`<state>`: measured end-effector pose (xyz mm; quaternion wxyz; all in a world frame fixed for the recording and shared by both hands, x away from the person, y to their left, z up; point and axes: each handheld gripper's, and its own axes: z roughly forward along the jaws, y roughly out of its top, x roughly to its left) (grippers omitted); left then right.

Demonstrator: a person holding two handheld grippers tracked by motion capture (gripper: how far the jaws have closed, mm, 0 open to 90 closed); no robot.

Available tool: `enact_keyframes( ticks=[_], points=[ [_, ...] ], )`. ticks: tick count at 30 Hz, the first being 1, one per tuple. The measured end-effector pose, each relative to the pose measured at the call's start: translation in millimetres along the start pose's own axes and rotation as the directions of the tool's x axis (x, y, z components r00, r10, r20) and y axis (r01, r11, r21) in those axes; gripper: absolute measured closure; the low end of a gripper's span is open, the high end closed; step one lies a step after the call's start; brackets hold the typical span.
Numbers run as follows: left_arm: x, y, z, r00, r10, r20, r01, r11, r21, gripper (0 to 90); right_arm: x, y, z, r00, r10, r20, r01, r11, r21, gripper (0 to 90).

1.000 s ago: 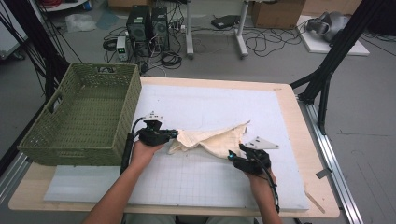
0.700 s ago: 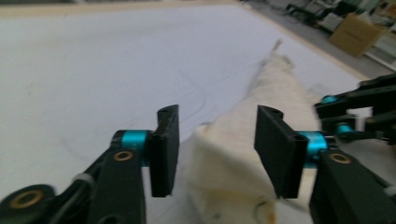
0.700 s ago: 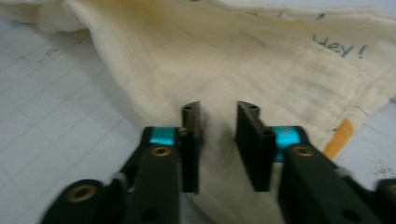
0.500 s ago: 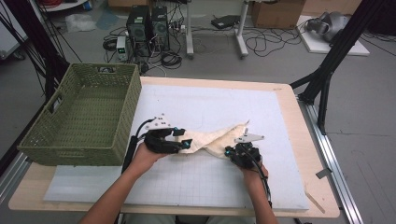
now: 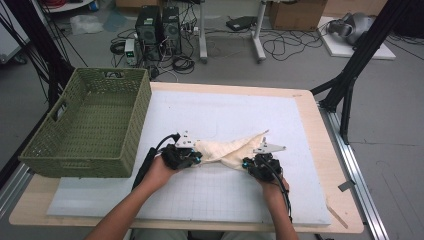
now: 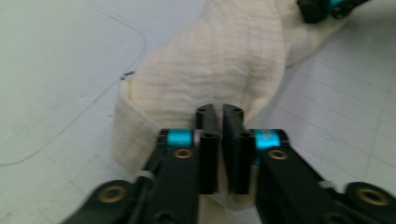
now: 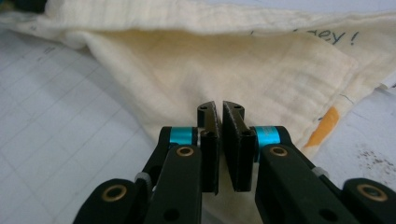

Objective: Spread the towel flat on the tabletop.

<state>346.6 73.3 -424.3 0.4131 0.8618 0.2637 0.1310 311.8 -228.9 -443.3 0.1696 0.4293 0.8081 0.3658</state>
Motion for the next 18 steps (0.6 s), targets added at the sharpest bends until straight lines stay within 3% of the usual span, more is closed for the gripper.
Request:
enact_keyframes(
  ticks=[3,5,7,10,12,15,16,18],
  points=[
    [11.1,3.4,-6.3,0.9976,-0.07,0.001,0.07,0.9957,-0.061,89.6,-3.5,-5.4,-8.7,0.9997,-0.024,-0.009,0.024,1.0,-0.005,86.7],
    [17.2,5.4,-10.0,0.9935,-0.113,-0.008,0.112,0.9881,-0.105,89.6,-7.0,-10.0,-15.8,0.9996,-0.026,-0.014,0.026,1.0,-0.014,86.7],
    [18.3,7.0,-13.3,0.9913,-0.131,0.011,0.132,0.9812,-0.141,89.5,-10.5,-14.6,-23.2,0.9997,-0.022,-0.013,0.022,0.999,-0.028,86.8],
    [10.6,10.6,-18.0,0.9954,-0.082,0.05,0.089,0.9828,-0.162,82.2,-18.1,-19.9,-32.5,0.9999,0.009,-0.006,-0.009,0.999,-0.045,86.8],
    [6.6,11.7,-19.4,0.9927,-0.071,0.097,0.088,0.9808,-0.174,69.1,-21.2,-22.1,-36.5,0.9998,0.018,-0.011,-0.019,0.998,-0.058,86.0],
    [-3.2,11.8,-17.6,0.9864,-0.045,0.158,0.067,0.9883,-0.137,49.7,-18.4,-22.5,-38.4,0.9999,0.0,-0.012,-0.001,0.997,-0.083,74.8],
    [-6.9,11.5,-16.0,0.9874,-0.021,0.157,0.04,0.9925,-0.116,43.7,-16.9,-22.1,-37.8,0.9999,-0.009,-0.011,0.008,0.996,-0.086,71.9],
    [-13.5,10.1,-11.7,0.9881,0.025,0.152,-0.011,0.9956,-0.093,41.3,-14.1,-21.2,-36.7,0.9997,-0.023,0.0,0.023,0.997,-0.076,71.7]
  ],
)
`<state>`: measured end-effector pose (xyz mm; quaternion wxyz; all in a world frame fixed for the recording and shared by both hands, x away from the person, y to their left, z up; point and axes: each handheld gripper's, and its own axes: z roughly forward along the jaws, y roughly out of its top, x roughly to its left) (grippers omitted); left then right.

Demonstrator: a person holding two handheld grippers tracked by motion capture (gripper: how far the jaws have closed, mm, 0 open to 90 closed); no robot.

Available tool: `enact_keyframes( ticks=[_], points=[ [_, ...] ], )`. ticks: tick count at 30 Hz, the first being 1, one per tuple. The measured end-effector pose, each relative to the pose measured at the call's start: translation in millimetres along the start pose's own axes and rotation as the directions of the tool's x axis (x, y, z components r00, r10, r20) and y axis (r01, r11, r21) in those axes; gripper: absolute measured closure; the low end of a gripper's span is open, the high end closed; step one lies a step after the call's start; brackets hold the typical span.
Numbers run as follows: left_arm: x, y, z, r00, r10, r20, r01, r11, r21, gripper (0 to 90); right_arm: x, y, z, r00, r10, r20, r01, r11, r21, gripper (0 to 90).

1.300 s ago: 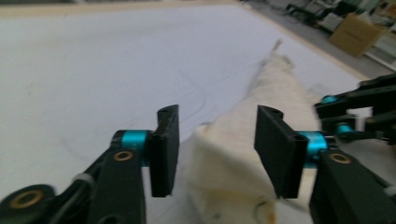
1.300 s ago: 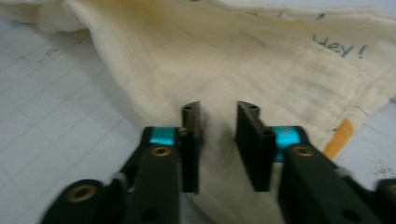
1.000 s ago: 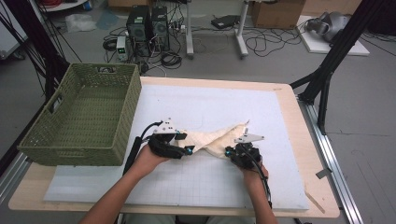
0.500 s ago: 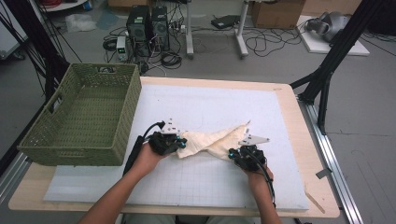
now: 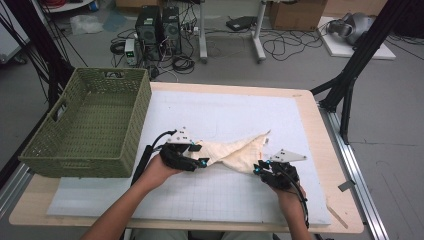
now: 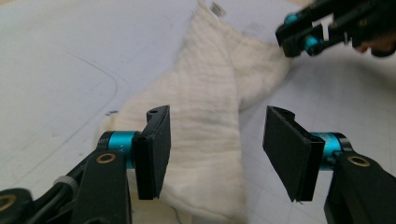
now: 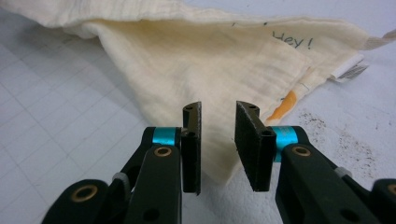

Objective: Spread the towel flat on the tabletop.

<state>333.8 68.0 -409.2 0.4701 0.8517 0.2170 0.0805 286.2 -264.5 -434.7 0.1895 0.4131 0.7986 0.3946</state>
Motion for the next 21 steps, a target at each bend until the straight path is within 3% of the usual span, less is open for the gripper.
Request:
enact_keyframes(
  ticks=[4,8,10,11,13,15,16,19,21],
  points=[
    [-5.0,-4.4,8.4,0.9983,0.056,-0.013,-0.056,0.9966,0.062,38.9,1.5,0.6,-0.5,1.0,0.004,0.005,-0.004,1.0,0.001,70.9],
    [-5.7,-10.4,11.9,0.9915,0.11,-0.069,-0.102,0.9882,0.114,41.6,-1.8,-0.7,-2.1,0.9996,0.024,0.012,-0.023,1.0,-0.01,67.3],
    [-5.1,-11.8,13.0,0.9844,0.137,-0.11,-0.119,0.9801,0.159,57.4,-2.7,-1.4,-1.8,0.9992,0.04,0.006,-0.039,0.999,-0.016,67.3],
    [-4.2,-12.0,12.6,0.9807,0.149,-0.126,-0.128,0.978,0.165,72.2,-2.5,-1.4,-1.7,0.9992,0.04,0.006,-0.04,0.999,-0.016,67.1],
    [-0.7,-10.2,10.6,0.9826,0.129,-0.134,-0.111,0.985,0.132,85.8,-0.9,-0.4,-0.6,0.9994,0.035,0.007,-0.035,0.999,-0.017,64.8],
    [3.0,-6.2,6.9,0.9885,0.083,-0.126,-0.072,0.9935,0.089,87.2,0.8,1.6,1.3,0.9994,0.033,0.007,-0.033,0.999,-0.026,61.9],
    [6.2,-3.4,4.7,0.9922,0.042,-0.118,-0.037,0.9983,0.046,87.3,2.0,3.0,2.3,0.9994,0.036,0.003,-0.035,0.999,-0.024,60.3],
    [15.1,3.5,-2.7,0.994,-0.056,-0.094,0.052,0.9976,-0.045,87.5,7.3,12.8,11.8,0.9993,0.036,-0.009,-0.037,0.999,-0.037,56.8],
    [19.8,7.0,-6.5,0.9927,-0.088,-0.083,0.082,0.9939,-0.074,87.5,12.0,20.4,20.5,0.9986,0.047,-0.024,-0.048,0.998,-0.05,53.1]
  ],
)
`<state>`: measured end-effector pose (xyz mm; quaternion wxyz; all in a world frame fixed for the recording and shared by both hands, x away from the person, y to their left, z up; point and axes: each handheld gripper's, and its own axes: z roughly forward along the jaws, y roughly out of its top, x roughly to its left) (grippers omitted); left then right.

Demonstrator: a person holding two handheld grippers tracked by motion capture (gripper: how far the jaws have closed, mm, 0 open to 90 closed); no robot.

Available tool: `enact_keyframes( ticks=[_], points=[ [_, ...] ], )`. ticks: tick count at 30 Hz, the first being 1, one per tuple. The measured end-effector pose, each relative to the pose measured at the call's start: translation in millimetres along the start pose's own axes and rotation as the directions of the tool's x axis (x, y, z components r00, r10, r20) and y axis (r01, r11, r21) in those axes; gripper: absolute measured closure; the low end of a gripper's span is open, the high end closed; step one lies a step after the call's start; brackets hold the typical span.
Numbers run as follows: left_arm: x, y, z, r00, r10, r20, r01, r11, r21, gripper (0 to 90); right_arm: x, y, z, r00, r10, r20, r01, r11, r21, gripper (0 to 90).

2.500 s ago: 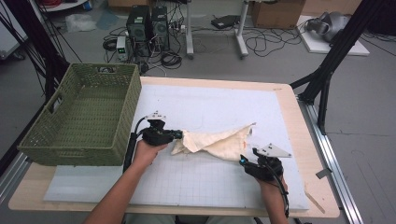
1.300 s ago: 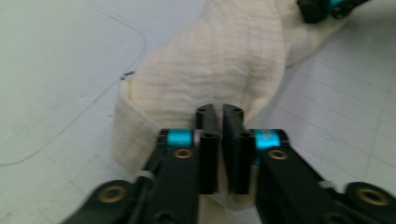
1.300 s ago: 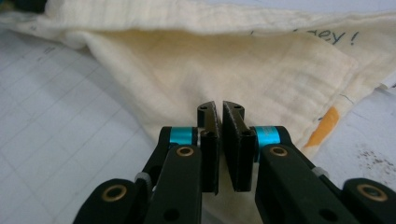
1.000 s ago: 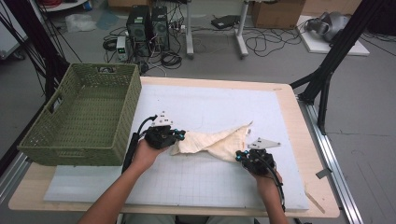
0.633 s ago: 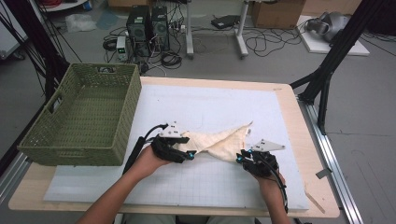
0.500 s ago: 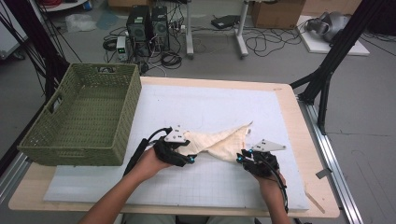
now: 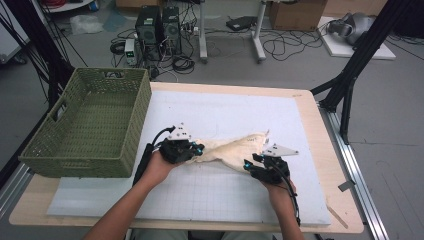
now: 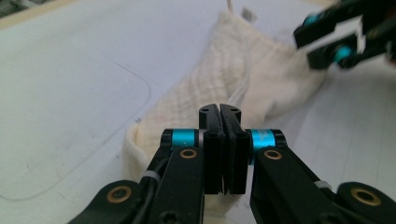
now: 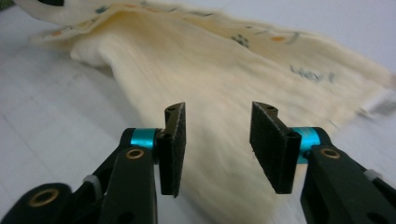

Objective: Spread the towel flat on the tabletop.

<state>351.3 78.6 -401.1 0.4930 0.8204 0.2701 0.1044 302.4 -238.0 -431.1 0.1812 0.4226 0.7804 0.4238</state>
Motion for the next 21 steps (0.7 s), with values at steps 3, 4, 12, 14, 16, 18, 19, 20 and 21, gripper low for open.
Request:
enact_keyframes(
  ticks=[3,4,12,14,16,18,19,20,21],
  points=[
    [7.4,4.9,-3.1,0.9993,-0.033,-0.016,0.033,0.9992,-0.025,87.5,6.8,10.9,17.4,0.9999,-0.014,0.005,0.014,1.0,0.0,44.6],
    [10.0,5.7,-3.5,0.9986,-0.049,-0.022,0.048,0.9982,-0.036,87.5,9.1,14.0,23.7,0.9995,-0.025,0.021,0.025,1.0,0.014,44.5],
    [40.8,3.0,-9.7,0.9771,-0.184,-0.107,0.177,0.9816,-0.073,87.6,14.2,16.9,50.6,0.9961,-0.088,-0.007,0.088,0.989,0.119,87.2],
    [46.1,0.9,-11.4,0.9695,-0.209,-0.128,0.2,0.9767,-0.077,87.6,15.7,16.5,45.9,0.9943,-0.105,-0.017,0.106,0.985,0.136,88.0],
    [50.9,-0.8,-12.6,0.9635,-0.231,-0.135,0.221,0.9717,-0.082,87.6,17.1,14.6,38.8,0.9912,-0.129,-0.03,0.132,0.981,0.144,88.3],
    [53.7,-2.3,-10.8,0.9579,-0.242,-0.154,0.233,0.9695,-0.076,87.6,17.7,12.3,27.1,0.9893,-0.142,-0.034,0.145,0.981,0.131,88.2],
    [55.1,-3.5,-8.8,0.955,-0.249,-0.161,0.241,0.9679,-0.073,87.6,17.8,11.1,19.7,0.9884,-0.146,-0.04,0.15,0.982,0.112,88.2],
    [56.4,-4.7,-6.6,0.9518,-0.257,-0.168,0.249,0.9663,-0.066,87.6,18.1,9.6,12.2,0.9862,-0.158,-0.047,0.162,0.982,0.096,88.1],
    [57.3,-5.7,-4.5,0.9492,-0.259,-0.179,0.253,0.9658,-0.057,87.6,19.3,7.7,4.8,0.985,-0.165,-0.05,0.169,0.981,0.09,88.1]
  ],
)
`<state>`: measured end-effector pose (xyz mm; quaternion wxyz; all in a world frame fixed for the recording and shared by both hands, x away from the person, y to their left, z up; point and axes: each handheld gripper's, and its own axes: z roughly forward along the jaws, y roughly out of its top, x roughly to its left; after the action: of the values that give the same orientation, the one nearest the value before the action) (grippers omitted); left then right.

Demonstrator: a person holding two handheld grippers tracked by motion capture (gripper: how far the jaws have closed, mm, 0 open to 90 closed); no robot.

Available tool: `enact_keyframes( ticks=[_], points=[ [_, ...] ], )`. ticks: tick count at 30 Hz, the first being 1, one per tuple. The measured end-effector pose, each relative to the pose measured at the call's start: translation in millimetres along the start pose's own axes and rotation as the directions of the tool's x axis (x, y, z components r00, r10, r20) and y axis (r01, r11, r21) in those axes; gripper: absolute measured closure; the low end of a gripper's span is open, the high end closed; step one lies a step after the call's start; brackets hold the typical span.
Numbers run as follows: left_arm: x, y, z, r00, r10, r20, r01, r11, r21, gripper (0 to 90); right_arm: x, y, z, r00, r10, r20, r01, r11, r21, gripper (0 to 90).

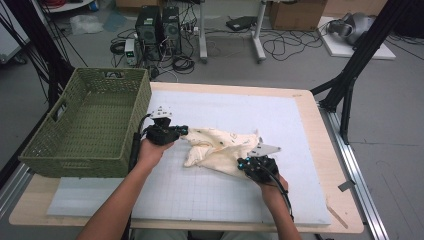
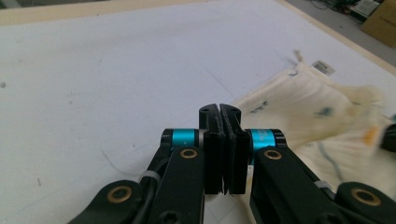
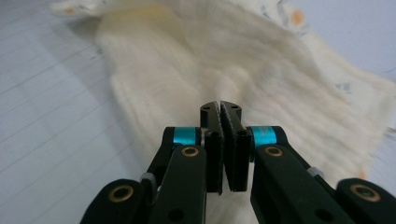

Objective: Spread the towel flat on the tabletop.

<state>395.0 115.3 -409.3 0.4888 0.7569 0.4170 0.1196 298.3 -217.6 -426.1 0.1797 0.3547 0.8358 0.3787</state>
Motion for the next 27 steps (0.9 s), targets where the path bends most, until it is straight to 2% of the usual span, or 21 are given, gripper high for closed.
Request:
enact_keyframes(
  ticks=[4,9,13,15,17,19,22,24,26,27],
  points=[
    [2.0,-1.7,7.2,0.9993,-0.012,-0.036,0.012,0.9999,0.012,87.6,5.4,-12.8,-22.3,0.9984,-0.056,0.006,0.056,0.998,-0.006,88.2],
    [10.7,-5.7,14.7,0.9927,-0.068,-0.1,0.071,0.997,0.031,87.8,5.9,-28.4,-46.3,0.9966,-0.075,0.034,0.075,0.997,0.002,88.3],
    [13.7,-6.5,15.6,0.9886,-0.074,-0.131,0.078,0.9965,0.029,87.8,6.5,-46.0,-60.3,0.9956,-0.088,0.032,0.087,0.996,0.028,88.3],
    [14.9,-6.8,14.9,0.9847,-0.057,-0.165,0.064,0.9972,0.039,87.8,8.6,-56.3,-66.5,0.9951,-0.095,0.025,0.094,0.995,0.042,89.6],
    [17.0,-8.3,14.7,0.9873,-0.058,-0.148,0.065,0.997,0.043,87.8,9.0,-64.6,-71.8,0.9948,-0.099,0.025,0.097,0.994,0.046,86.8],
    [15.5,-8.8,14.2,0.9898,-0.022,-0.141,0.031,0.9979,0.057,87.5,6.7,-70.7,-81.2,0.9957,-0.082,0.043,0.081,0.996,0.021,83.4],
    [12.4,-7.4,13.6,0.9906,-0.013,-0.136,0.018,0.9992,0.037,87.4,-3.1,-67.9,-96.6,0.9961,-0.018,0.086,0.023,0.998,-0.066,74.8],
    [11.3,-7.0,13.4,0.9908,-0.01,-0.135,0.015,0.9993,0.034,87.4,-9.4,-58.0,-102.0,0.9937,0.015,0.111,-0.001,0.993,-0.121,68.9],
    [11.5,-6.9,12.6,0.9917,-0.011,-0.128,0.015,0.9995,0.027,87.3,-13.0,-42.7,-103.2,0.9905,0.025,0.135,-0.003,0.986,-0.164,64.8],
    [12.0,-6.7,11.9,0.9915,-0.016,-0.129,0.018,0.9996,0.02,87.0,-14.7,-35.5,-101.5,0.9892,0.022,0.145,0.002,0.986,-0.168,62.2]
  ],
)
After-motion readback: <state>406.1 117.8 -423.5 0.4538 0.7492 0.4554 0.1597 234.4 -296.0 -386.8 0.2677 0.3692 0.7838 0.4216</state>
